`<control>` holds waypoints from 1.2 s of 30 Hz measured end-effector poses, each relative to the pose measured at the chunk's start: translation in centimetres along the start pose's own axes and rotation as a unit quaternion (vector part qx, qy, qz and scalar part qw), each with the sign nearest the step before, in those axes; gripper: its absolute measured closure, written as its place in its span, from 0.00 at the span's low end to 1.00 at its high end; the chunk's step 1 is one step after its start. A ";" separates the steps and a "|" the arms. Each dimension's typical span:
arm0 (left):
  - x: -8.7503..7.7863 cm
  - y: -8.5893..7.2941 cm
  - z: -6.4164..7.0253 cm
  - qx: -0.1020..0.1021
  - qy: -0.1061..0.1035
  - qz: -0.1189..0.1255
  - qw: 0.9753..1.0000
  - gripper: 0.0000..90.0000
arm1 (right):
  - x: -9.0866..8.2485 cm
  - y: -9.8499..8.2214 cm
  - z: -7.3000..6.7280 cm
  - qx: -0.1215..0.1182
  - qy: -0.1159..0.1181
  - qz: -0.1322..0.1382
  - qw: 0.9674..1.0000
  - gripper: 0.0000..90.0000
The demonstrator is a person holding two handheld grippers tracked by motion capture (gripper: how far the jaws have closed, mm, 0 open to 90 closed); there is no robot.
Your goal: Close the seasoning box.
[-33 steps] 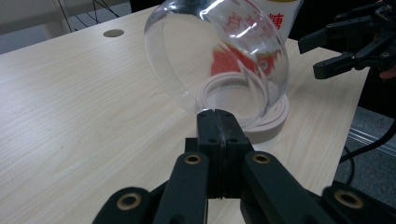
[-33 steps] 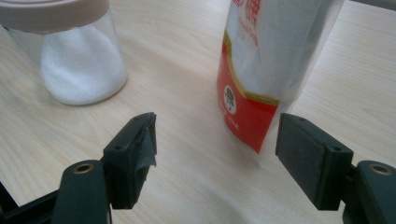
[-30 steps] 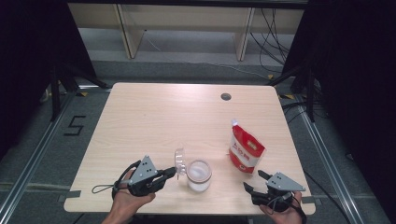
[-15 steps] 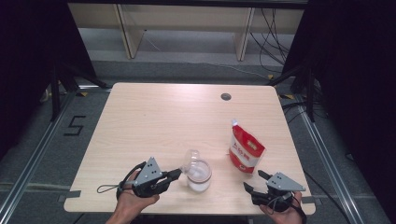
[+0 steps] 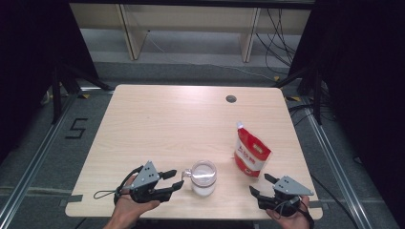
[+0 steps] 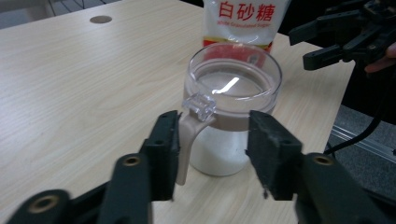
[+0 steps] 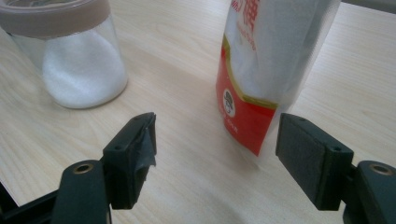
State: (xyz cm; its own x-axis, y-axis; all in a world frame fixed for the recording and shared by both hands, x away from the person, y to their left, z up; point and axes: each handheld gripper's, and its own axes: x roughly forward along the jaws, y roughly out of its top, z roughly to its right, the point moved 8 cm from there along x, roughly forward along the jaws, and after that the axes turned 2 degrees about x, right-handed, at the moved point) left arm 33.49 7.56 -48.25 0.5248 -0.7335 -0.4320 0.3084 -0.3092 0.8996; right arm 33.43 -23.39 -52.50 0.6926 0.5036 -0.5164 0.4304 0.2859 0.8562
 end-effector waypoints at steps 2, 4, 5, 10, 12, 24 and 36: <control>-0.2 -0.3 -0.1 0.000 0.002 -0.003 1.000 0.48 | 0.0 0.0 0.0 0.000 0.000 0.000 1.000 0.33; -0.5 -0.7 -0.2 -0.005 0.006 -0.006 1.000 0.42 | 0.1 0.0 -0.1 0.002 0.004 0.001 1.000 0.33; -0.5 -0.8 -0.3 -0.009 0.007 -0.005 1.000 0.39 | 0.1 0.0 -0.1 0.001 0.003 0.001 1.000 0.33; -1.4 -2.0 -0.9 -0.020 0.018 -0.015 1.000 0.32 | 0.1 -0.1 -0.2 0.004 0.002 -0.002 1.000 0.33; -1.7 -2.5 -1.1 -0.022 0.021 -0.020 0.999 0.29 | 0.1 0.0 -0.2 0.000 0.005 0.000 1.000 0.33; -2.8 -5.3 -1.9 -0.028 0.033 -0.040 0.998 0.24 | -0.2 0.1 -0.2 0.004 0.003 0.000 1.000 0.31; -2.7 -6.9 -1.0 -0.025 0.026 -0.063 0.997 0.20 | -1.4 -0.5 -1.1 0.020 0.013 0.000 1.000 0.25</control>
State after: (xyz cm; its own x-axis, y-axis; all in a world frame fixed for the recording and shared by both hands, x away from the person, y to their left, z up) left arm 30.78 12.24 -53.34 0.5202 -0.6577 -0.5448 0.4123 -0.3653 0.8346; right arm 31.65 -23.37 -52.21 0.6777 0.5247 -0.5152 0.4539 0.2526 0.8545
